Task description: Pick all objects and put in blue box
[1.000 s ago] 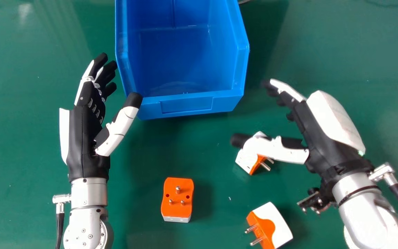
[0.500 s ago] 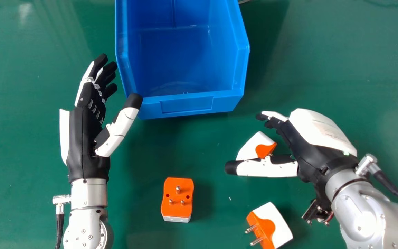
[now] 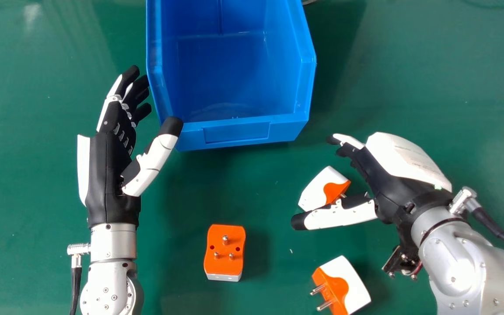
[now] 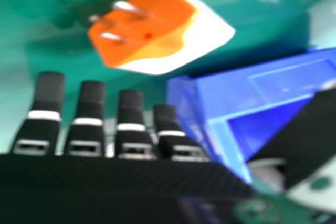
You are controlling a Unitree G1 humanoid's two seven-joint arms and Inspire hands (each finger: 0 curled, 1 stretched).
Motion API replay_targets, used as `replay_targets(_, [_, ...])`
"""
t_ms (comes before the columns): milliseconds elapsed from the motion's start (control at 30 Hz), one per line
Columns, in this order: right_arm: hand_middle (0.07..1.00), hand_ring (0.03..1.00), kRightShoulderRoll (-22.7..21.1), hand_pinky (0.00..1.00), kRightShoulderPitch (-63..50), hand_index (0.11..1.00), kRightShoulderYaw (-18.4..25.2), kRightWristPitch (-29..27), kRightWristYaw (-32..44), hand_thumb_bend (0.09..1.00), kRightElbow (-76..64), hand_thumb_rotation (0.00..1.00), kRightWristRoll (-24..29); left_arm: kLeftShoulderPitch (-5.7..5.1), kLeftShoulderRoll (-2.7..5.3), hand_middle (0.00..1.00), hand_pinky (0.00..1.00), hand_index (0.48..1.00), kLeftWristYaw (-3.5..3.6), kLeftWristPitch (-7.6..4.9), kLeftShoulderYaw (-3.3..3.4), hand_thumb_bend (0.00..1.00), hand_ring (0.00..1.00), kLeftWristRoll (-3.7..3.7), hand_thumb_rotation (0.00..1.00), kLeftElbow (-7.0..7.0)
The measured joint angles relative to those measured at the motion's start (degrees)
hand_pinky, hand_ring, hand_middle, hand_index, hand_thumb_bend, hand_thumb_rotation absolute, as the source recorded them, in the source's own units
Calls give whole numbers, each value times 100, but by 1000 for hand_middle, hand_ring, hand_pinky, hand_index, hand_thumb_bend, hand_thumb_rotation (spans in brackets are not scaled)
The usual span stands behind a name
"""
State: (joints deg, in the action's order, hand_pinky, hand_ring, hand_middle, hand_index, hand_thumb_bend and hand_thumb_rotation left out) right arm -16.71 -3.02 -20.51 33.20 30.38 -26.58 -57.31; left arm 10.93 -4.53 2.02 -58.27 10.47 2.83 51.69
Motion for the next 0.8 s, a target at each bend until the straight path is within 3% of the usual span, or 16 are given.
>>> replay_targets(200, [966, 917, 163, 697, 63, 924, -45, 117, -10, 906, 183, 476, -189, 15, 1, 866, 863, 870, 39, 1, -1, 798, 881, 21, 499, 0])
replay_targets(800, [1000, 956, 542, 686, 430, 962, -239, 397, -339, 975, 1075, 347, -421, 23, 4, 867, 867, 873, 50, -1, 1, 796, 883, 21, 499, 0])
